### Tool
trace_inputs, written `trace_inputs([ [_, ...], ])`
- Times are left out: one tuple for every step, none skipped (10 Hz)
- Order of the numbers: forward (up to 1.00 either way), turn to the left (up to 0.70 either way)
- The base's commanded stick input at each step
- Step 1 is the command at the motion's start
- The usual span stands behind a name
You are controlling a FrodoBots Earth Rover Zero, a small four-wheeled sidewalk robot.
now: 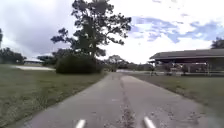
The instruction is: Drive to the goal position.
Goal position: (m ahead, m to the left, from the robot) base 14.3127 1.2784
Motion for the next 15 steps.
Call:
trace_inputs([
  [0.7,0.0],
  [0.7,0.0],
  [0.7,0.0],
  [0.7,0.0],
  [0.7,0.0],
  [0.7,-0.03],
  [0.7,-0.22],
  [0.7,-0.2],
  [0.7,-0.15],
  [0.7,-0.1],
  [0.7,-0.05],
  [0.7,0.0],
  [0.7,0.0],
  [0.7,0.0],
  [0.7,0.0],
])
